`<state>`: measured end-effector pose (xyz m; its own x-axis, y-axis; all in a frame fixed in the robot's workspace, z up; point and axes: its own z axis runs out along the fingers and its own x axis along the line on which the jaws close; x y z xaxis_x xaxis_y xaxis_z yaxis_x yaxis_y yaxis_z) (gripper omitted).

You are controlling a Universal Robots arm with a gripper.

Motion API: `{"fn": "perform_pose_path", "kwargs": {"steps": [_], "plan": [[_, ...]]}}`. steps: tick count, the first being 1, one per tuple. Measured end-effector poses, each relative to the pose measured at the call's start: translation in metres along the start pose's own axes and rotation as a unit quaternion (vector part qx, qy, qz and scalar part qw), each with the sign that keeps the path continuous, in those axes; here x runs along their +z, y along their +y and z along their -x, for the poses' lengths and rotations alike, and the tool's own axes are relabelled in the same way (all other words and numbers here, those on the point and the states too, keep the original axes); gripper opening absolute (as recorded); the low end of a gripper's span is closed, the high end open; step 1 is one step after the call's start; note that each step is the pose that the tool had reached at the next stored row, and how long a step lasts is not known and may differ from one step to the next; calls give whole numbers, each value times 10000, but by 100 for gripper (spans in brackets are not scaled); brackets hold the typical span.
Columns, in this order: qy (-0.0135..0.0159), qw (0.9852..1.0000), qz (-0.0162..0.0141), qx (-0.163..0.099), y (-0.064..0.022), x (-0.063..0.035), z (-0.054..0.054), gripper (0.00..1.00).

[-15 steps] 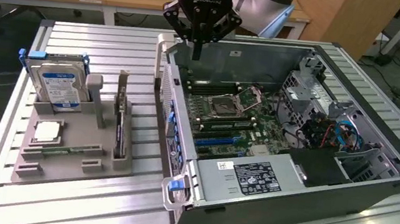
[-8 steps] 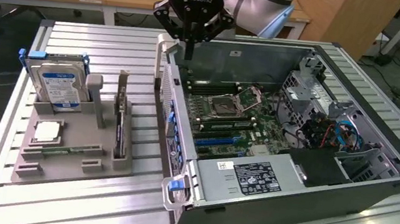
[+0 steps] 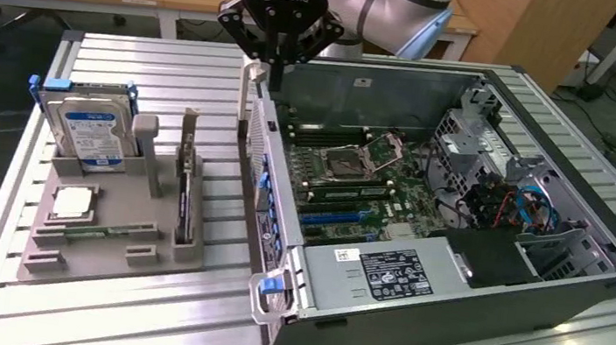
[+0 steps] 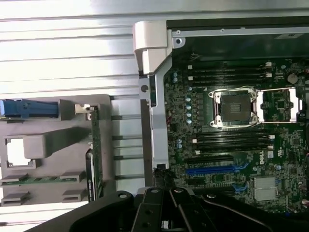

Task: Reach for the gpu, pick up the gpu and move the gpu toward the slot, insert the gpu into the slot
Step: 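Reach for the gpu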

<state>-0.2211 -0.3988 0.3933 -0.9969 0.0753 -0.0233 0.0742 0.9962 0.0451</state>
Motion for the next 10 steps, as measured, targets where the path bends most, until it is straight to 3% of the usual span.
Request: {"fn": "perform_pose_path", "kwargs": {"steps": [10], "plan": [[0, 10000, 0, 0, -16, -6, -208, 10]]}}
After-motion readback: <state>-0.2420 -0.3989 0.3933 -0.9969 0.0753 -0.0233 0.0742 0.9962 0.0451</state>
